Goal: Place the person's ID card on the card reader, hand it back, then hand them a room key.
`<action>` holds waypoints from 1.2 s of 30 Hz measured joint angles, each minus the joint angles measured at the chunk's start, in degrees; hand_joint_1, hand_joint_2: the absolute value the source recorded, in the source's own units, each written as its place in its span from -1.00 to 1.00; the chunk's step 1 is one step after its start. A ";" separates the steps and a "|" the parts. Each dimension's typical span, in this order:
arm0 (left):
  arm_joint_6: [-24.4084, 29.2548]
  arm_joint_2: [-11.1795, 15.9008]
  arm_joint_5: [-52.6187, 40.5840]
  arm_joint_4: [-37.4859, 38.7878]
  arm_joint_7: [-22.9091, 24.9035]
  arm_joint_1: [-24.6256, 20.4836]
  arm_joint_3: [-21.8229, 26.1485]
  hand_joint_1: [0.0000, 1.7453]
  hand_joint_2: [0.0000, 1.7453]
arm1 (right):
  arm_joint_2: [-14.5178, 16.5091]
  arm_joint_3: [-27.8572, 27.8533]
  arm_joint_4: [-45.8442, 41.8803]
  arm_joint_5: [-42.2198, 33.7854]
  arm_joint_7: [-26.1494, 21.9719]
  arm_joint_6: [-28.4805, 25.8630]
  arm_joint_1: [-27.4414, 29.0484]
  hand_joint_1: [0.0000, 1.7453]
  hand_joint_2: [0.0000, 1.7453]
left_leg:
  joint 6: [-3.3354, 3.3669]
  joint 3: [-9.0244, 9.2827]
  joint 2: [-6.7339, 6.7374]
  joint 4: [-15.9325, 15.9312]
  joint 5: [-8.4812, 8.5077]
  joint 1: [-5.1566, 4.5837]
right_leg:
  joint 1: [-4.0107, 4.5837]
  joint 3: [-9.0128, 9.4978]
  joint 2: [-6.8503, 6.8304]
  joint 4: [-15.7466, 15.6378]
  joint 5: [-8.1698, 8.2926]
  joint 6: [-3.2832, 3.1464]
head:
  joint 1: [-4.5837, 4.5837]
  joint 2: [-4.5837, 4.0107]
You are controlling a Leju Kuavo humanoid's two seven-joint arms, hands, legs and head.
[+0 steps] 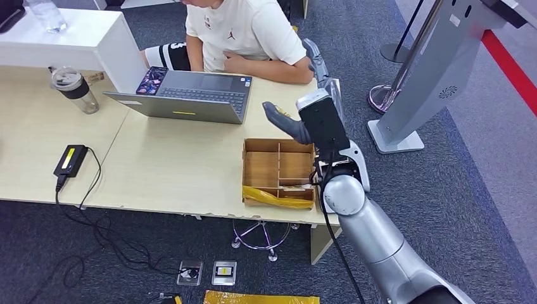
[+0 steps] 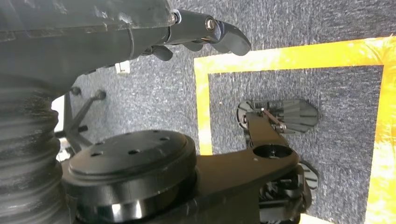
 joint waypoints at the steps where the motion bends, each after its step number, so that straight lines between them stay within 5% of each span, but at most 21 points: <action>1: -0.13 0.00 -0.13 0.33 -0.15 -0.02 -0.26 -1.00 1.00 | 0.20 0.48 -0.14 0.09 -0.27 0.27 0.00 -1.00 1.00 | 0.00 0.00 -0.01 0.00 0.00 0.00 | 0.00 0.00 -0.01 0.00 0.00 0.00 | 0.01 0.00; 8: -0.93 -0.99 -1.57 1.35 5.96 -4.30 -2.26 -1.00 1.00 | 1.53 5.97 -0.79 5.85 -0.40 3.81 0.32 -1.00 1.00 | 0.04 -0.05 -0.12 0.00 0.05 -0.01 | -0.02 0.03 -0.12 0.00 0.01 0.01 | 0.01 0.00; 16: -1.99 -3.98 -0.48 1.49 9.23 -8.50 -3.40 -1.00 1.00 | 5.38 19.33 4.41 13.12 5.52 0.31 0.25 -1.00 1.00 | 0.01 -0.06 -0.18 -0.01 0.07 0.00 | 0.00 0.02 -0.16 0.00 0.00 0.00 | 0.02 0.00; 25: 0.02 -3.89 1.08 1.92 8.34 -7.53 -3.56 -1.00 1.00 | 3.50 23.87 6.85 18.30 12.33 2.85 -0.17 -1.00 1.00 | 0.01 -0.05 -0.08 0.00 0.06 -0.02 | -0.02 -0.04 -0.01 -0.02 0.00 0.00 | 0.01 0.00; 36: 2.30 -3.78 -0.62 2.29 8.16 -7.41 -3.56 -1.00 1.00 | -3.10 23.46 5.67 22.35 11.94 10.82 0.19 -1.00 1.00 | 0.01 -0.01 0.01 0.01 0.06 -0.02 | -0.03 -0.04 0.02 -0.03 0.01 0.01 | 0.00 0.00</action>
